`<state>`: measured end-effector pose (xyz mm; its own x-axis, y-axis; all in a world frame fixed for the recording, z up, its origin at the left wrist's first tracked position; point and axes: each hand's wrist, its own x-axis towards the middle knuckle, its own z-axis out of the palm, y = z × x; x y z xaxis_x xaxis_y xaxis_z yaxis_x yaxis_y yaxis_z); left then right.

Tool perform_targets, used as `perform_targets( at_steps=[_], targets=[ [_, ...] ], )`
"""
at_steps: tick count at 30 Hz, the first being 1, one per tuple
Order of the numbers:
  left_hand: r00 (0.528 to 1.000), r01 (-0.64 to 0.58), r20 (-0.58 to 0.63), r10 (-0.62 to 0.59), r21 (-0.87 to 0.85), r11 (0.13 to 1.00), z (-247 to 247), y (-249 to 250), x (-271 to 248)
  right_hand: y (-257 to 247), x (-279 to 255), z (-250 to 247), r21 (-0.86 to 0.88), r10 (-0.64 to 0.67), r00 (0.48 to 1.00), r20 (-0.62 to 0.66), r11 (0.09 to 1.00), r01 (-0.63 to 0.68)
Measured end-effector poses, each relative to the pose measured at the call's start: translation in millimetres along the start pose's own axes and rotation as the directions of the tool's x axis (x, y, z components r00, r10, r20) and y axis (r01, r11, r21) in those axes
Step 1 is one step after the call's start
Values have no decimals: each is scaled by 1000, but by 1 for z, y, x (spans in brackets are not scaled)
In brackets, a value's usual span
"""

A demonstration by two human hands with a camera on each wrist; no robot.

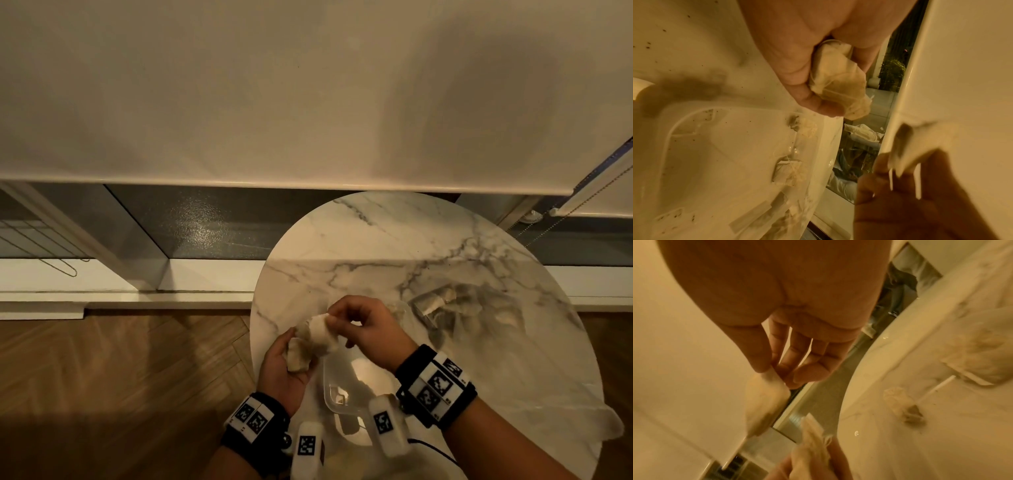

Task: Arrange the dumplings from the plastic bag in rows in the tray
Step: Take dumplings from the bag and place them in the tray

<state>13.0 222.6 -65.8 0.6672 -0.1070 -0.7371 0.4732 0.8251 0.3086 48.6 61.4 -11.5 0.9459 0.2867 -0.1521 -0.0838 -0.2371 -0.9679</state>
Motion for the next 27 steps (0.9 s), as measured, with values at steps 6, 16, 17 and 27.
perform_targets(
  at_steps=[6, 16, 17, 27],
  targets=[
    [995, 4, -99, -12, -79, 997, -12, 11, 16, 45, 16, -33, -242, 215, 955, -206, 934, -263],
    [993, 17, -117, -26, -85, 996, -9, 15, 27, 96, 49, -22, -218, 487, 869, -83, 842, -493],
    [993, 17, -116, -27, -85, 996, -9, 16, 27, 99, 52, -20, -213, 493, 867, -78, 841, -497],
    [994, -4, -111, -11, -132, 991, -16, 27, 35, 115, 68, -11, -302, 421, 874, -241, 824, -480]
  ],
)
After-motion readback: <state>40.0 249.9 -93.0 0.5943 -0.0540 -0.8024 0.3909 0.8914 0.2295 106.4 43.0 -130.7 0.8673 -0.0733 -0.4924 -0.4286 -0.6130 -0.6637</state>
